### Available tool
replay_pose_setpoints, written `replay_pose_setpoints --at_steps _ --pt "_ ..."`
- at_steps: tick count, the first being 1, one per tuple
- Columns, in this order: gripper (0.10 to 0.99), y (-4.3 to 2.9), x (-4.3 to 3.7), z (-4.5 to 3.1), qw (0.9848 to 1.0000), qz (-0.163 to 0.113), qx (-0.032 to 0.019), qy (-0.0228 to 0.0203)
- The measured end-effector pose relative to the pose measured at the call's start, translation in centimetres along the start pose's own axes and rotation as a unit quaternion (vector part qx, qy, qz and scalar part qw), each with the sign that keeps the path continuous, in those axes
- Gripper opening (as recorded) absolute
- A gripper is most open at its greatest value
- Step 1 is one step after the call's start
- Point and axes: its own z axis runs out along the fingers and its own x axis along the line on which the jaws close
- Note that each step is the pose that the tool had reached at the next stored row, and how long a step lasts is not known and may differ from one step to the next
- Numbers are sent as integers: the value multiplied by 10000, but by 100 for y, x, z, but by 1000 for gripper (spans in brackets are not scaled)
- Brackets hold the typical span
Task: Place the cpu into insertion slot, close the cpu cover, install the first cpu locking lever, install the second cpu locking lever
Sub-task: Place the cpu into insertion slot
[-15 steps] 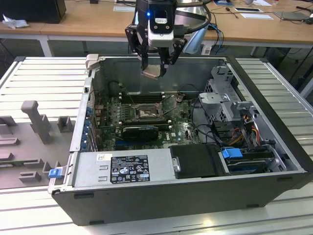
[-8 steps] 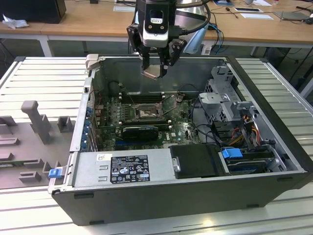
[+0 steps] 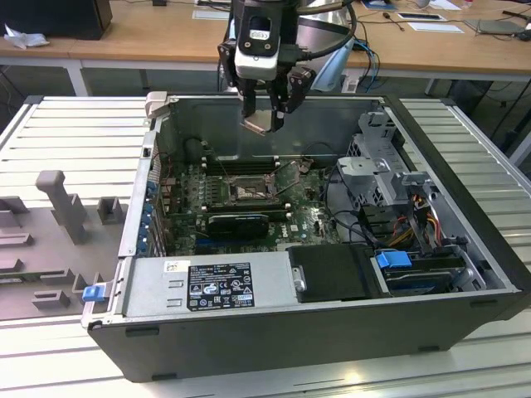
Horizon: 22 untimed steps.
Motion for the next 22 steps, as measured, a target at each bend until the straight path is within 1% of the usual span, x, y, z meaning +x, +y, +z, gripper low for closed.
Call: replay_pose_setpoints --at_steps 2,6,8,12,18,19,20,22 --pt "529 0 0 0 9998 173 -3 -15" --pt "529 0 0 0 9993 375 -7 -33" --pt "529 0 0 1 9986 534 -10 -47" --pt "529 0 0 2 9974 725 -14 -64" --pt "529 -1 0 11 9933 1146 -17 -107" --pt "529 -2 0 14 9918 1275 -18 -120" --pt "529 -3 1 15 9910 1335 -19 -125" --pt "529 -8 6 16 9904 1380 -20 -129"
